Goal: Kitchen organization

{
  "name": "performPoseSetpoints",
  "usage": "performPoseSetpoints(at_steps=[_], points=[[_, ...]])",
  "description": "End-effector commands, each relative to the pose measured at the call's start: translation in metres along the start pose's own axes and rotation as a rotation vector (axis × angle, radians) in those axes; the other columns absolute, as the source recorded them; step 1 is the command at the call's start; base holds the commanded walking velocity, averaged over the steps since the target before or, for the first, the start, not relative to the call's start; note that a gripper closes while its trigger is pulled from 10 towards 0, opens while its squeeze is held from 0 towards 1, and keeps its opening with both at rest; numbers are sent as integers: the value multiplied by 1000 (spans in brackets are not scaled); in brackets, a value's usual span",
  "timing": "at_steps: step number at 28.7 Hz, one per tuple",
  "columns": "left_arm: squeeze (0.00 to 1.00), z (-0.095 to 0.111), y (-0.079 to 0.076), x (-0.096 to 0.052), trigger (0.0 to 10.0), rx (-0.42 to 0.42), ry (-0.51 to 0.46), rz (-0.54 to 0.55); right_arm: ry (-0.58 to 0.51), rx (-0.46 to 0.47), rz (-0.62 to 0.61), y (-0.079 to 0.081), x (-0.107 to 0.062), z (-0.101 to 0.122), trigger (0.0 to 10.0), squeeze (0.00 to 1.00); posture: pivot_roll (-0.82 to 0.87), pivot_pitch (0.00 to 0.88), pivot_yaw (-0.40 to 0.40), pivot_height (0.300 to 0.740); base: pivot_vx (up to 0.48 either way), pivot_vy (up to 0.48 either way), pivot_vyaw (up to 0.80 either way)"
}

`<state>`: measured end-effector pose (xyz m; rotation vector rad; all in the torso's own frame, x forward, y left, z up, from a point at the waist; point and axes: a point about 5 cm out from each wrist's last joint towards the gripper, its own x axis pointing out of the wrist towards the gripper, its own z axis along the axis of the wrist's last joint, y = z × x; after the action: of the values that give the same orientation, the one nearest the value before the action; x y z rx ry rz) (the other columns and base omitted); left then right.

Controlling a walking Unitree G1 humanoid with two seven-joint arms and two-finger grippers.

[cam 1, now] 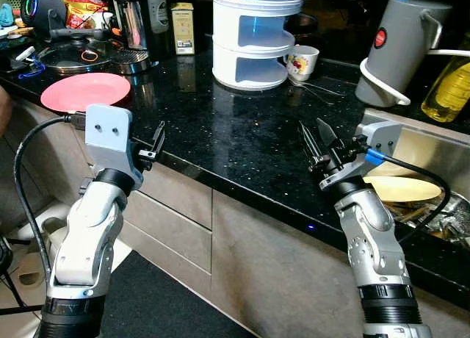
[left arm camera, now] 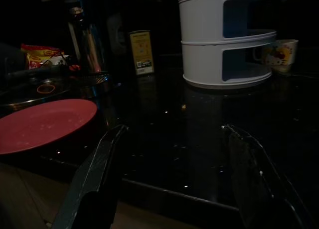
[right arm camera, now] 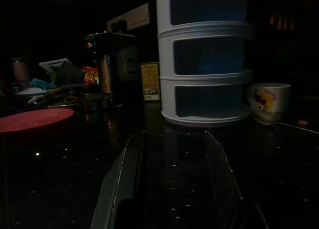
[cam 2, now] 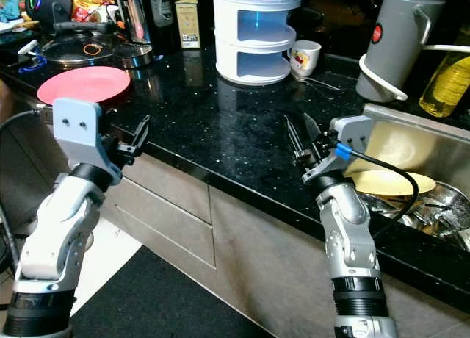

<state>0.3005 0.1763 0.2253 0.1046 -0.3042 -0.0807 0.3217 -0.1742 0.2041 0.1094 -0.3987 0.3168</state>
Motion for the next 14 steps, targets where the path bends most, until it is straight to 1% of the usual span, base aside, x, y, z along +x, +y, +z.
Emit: performPoseSetpoints(at_steps=[1, 6, 11, 14], points=[[0, -5, -3, 0, 10000, -6, 13, 1, 3, -14, -3, -3, 1, 0, 10000, 0, -67, 0, -56, 740, 0, 0, 0], [0, -6, -4, 0, 10000, -6, 15, 1, 4, -16, -4, -4, 1, 0, 10000, 0, -65, 0, -57, 740, 0, 0, 0], [0, -5, -2, 0, 10000, -2, 13, 3, 2, -11, 1, 0, 1, 0, 10000, 0, -65, 0, -56, 740, 0, 0, 0], [0, -5, -2, 1, 10000, 0, 13, 4, 0, -9, 0, 0, 2, 0, 10000, 0, -63, 0, -57, 740, 0, 285, 0]])
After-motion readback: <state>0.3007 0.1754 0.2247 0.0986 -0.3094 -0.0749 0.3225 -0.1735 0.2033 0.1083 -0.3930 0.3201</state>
